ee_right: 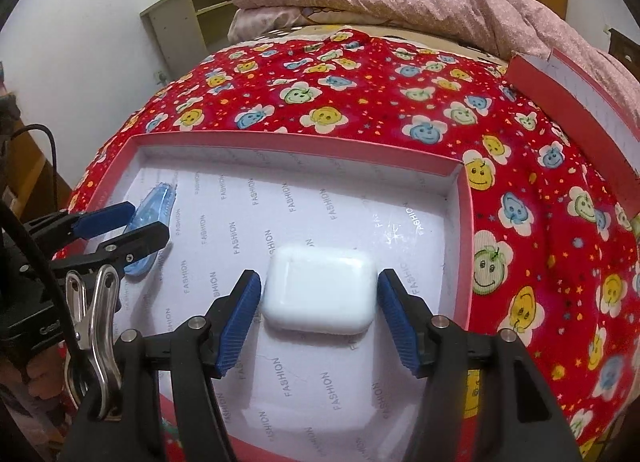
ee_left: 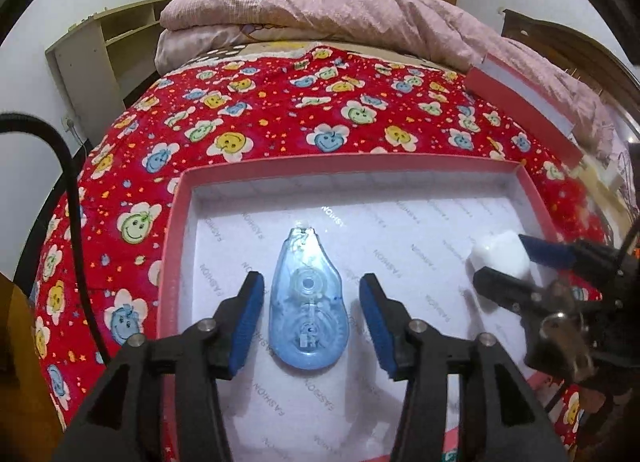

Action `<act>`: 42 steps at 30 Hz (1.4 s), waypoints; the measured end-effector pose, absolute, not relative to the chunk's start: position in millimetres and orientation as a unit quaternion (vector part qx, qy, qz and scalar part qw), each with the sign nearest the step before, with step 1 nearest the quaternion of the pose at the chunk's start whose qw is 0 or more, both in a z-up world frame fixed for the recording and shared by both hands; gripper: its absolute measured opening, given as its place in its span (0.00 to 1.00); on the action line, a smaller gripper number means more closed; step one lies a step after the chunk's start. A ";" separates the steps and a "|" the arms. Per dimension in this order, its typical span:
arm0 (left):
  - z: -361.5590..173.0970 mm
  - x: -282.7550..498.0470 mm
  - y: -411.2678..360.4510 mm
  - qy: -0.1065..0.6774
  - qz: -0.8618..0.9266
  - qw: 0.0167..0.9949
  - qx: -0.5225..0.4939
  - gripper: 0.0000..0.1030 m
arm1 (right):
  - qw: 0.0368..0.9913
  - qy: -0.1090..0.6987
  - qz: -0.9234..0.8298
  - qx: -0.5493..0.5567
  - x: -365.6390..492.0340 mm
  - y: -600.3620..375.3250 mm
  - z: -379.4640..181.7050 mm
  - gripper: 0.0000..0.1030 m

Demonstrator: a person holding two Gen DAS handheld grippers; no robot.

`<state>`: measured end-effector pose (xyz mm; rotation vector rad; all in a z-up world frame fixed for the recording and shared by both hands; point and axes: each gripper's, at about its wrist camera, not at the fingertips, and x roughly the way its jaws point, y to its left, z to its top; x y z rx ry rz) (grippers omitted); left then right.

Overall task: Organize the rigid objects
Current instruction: 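Lift both tools out of the tray and back toward the objects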

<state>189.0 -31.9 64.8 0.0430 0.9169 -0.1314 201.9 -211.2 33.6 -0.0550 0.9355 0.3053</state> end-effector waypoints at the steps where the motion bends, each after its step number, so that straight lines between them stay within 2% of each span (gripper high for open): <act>1: 67.5 187.0 -31.2 0.440 -0.062 0.895 0.021 0.58 | 0.880 0.451 0.148 -0.025 201.3 -211.3 34.1 0.61; 24: 107.5 87.7 1.5 0.412 -0.063 0.909 0.011 0.61 | 0.891 0.423 0.166 -0.016 106.5 -213.5 71.9 0.61; 42: 70.4 24.4 30.4 0.444 -0.062 0.894 -0.015 0.61 | 0.879 0.444 0.176 0.001 24.8 -210.5 44.5 0.61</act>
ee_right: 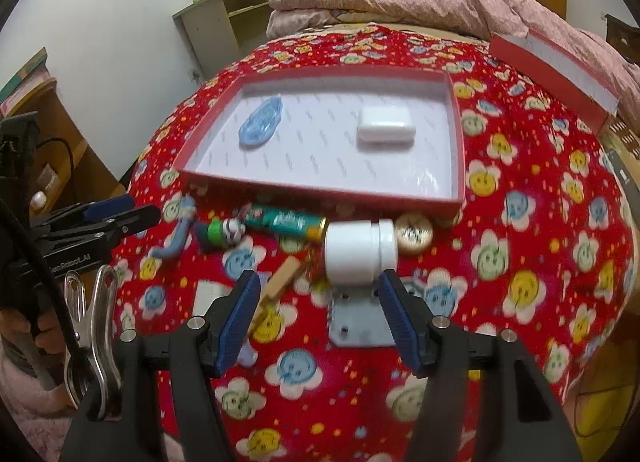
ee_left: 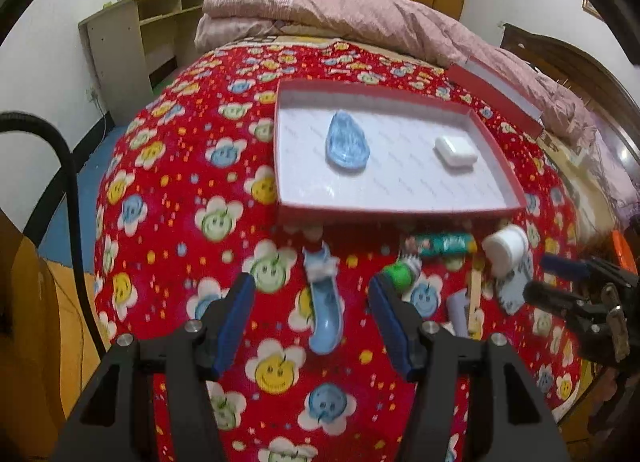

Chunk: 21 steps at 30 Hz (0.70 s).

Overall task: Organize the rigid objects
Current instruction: 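Lift both tools out of the tray and back toward the objects, then grasp blue plastic clip with left tool while right tool approaches white pill bottle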

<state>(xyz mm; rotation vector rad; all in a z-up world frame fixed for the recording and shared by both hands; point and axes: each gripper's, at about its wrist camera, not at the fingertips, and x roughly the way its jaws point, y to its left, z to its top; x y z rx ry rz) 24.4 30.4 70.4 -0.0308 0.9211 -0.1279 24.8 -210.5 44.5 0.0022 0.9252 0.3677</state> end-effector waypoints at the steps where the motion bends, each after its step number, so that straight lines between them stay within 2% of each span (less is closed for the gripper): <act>1: 68.8 23.7 30.6 0.446 -0.062 0.893 -0.016 0.61 | 0.878 0.444 0.176 0.000 22.1 -210.2 43.0 0.61; 18: 35.1 21.8 22.6 0.461 -0.061 0.885 -0.011 0.60 | 0.864 0.471 0.179 -0.014 -6.2 -213.8 1.4 0.61; 21: 30.5 26.2 18.7 0.465 -0.058 0.883 0.000 0.51 | 0.860 0.477 0.182 -0.011 -6.3 -213.5 -5.4 0.61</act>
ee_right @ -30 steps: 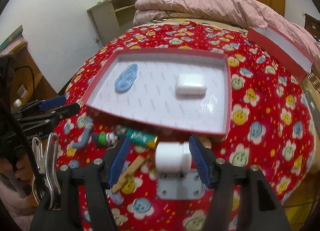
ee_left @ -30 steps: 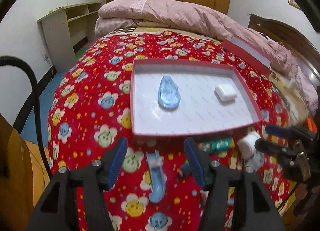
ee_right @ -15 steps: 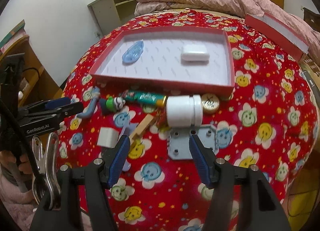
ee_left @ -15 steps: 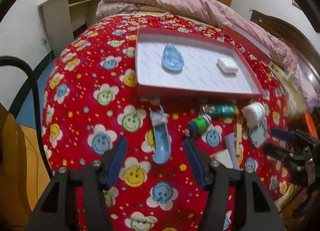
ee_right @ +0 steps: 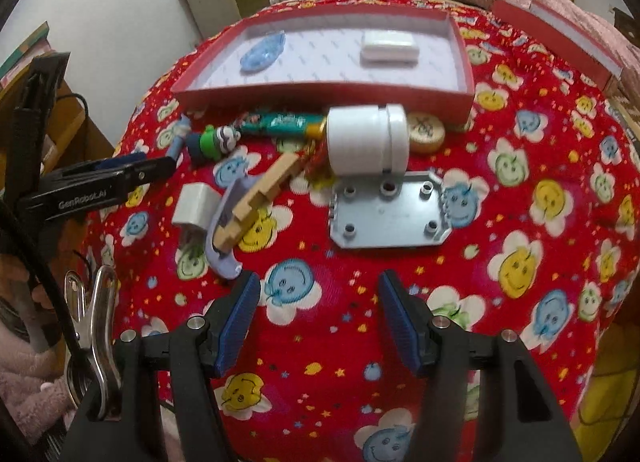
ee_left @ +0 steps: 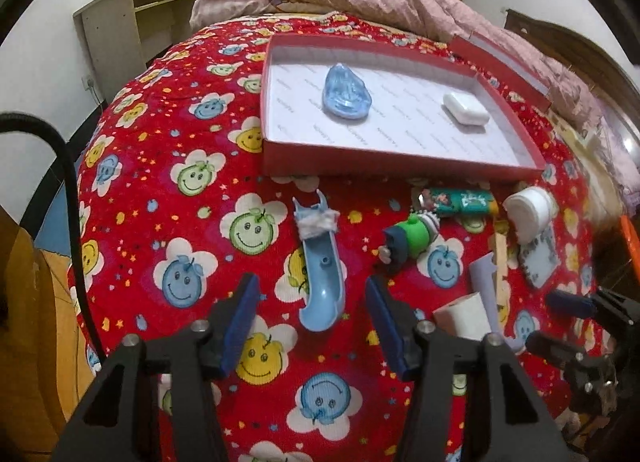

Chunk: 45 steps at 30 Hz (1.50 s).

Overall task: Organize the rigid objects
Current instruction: 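Grasp blue plastic clip with left tool while right tool approaches white pill bottle, then close right tool on white pill bottle while left tool lifts the clip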

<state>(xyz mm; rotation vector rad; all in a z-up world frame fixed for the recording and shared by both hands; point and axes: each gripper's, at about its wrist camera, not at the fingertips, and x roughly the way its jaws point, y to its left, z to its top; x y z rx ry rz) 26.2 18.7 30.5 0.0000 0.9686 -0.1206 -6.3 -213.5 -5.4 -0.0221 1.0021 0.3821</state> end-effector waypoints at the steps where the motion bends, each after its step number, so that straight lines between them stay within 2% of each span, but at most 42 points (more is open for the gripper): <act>1: 27.6 27.9 17.0 0.469 -0.056 0.882 0.005 0.48 | 0.862 0.474 0.181 -0.010 -7.1 -213.5 -5.8 0.61; 9: 24.9 28.5 8.1 0.454 -0.049 0.889 0.028 0.43 | 0.869 0.457 0.191 0.013 -12.5 -221.5 -7.8 0.62; 16: 25.6 25.8 1.0 0.446 -0.067 0.892 0.039 0.23 | 0.872 0.450 0.192 0.015 -13.8 -221.1 -7.4 0.62; 31: 32.2 21.5 6.4 0.448 -0.098 0.889 0.001 0.18 | 0.881 0.435 0.186 0.014 -8.1 -225.0 6.5 0.62; 45: 47.3 14.3 7.0 0.436 -0.107 0.893 -0.011 0.18 | 0.903 0.404 0.146 0.020 31.0 -224.5 24.6 0.62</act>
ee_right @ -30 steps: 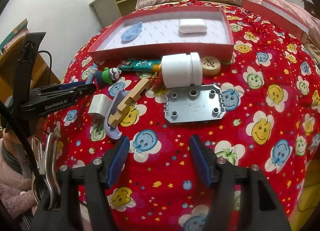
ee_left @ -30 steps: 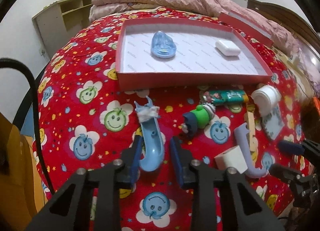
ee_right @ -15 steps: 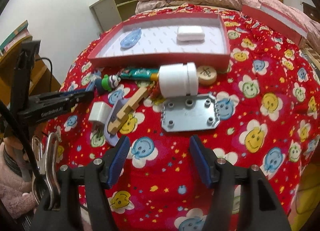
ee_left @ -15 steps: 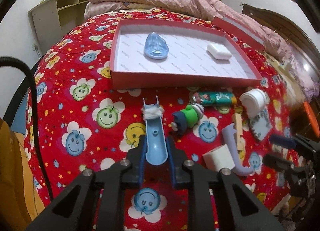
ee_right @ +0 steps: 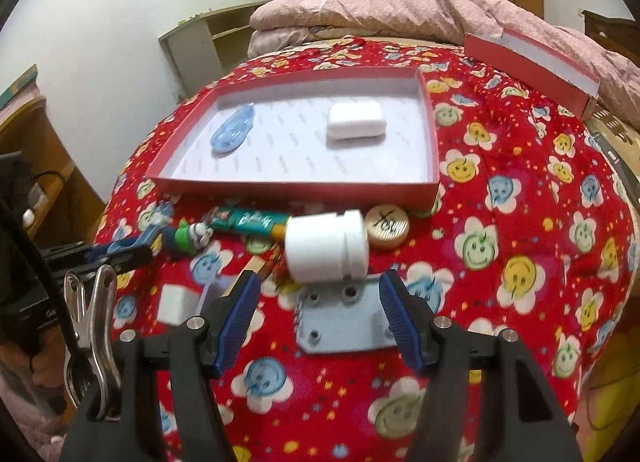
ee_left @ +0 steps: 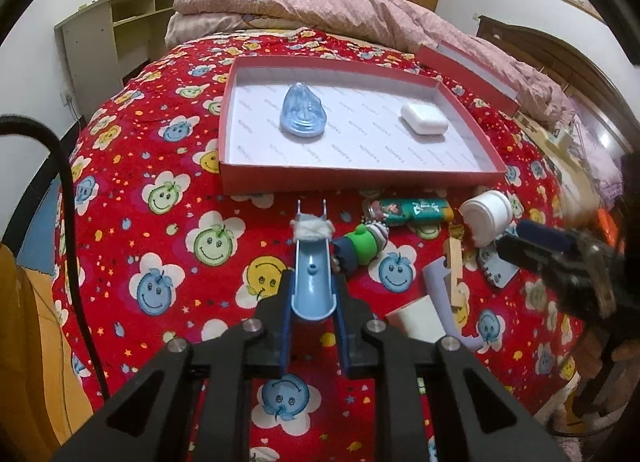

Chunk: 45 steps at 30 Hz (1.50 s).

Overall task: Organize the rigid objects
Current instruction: 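Close right tool on white pill bottle while left tool lifts the clip, then carry clip and bottle into the tray, opening left tool to drop clip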

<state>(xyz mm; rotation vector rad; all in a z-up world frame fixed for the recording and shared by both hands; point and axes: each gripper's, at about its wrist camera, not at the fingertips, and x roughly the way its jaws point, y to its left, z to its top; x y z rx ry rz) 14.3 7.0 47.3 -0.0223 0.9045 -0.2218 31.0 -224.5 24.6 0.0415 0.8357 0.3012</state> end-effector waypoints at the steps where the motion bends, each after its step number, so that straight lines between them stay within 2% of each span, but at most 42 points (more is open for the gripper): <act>1: 48.3 13.8 7.9 0.435 -0.107 0.894 -0.011 0.18 | 0.903 0.404 0.145 0.020 32.7 -224.2 24.5 0.62; 13: 57.8 11.0 7.8 0.424 -0.109 0.899 -0.011 0.18 | 0.906 0.399 0.140 0.001 47.1 -214.7 21.4 0.62; 18: 62.1 12.3 8.1 0.419 -0.106 0.902 -0.012 0.18 | 0.908 0.397 0.134 -0.005 46.9 -213.6 17.9 0.47; 35: 96.7 30.1 6.4 0.383 -0.098 0.918 -0.004 0.18 | 0.913 0.381 0.142 0.025 38.2 -225.7 36.5 0.46; 45: 97.9 55.3 3.8 0.393 -0.093 0.915 -0.013 0.18 | 0.919 0.370 0.136 0.026 46.3 -230.4 51.2 0.46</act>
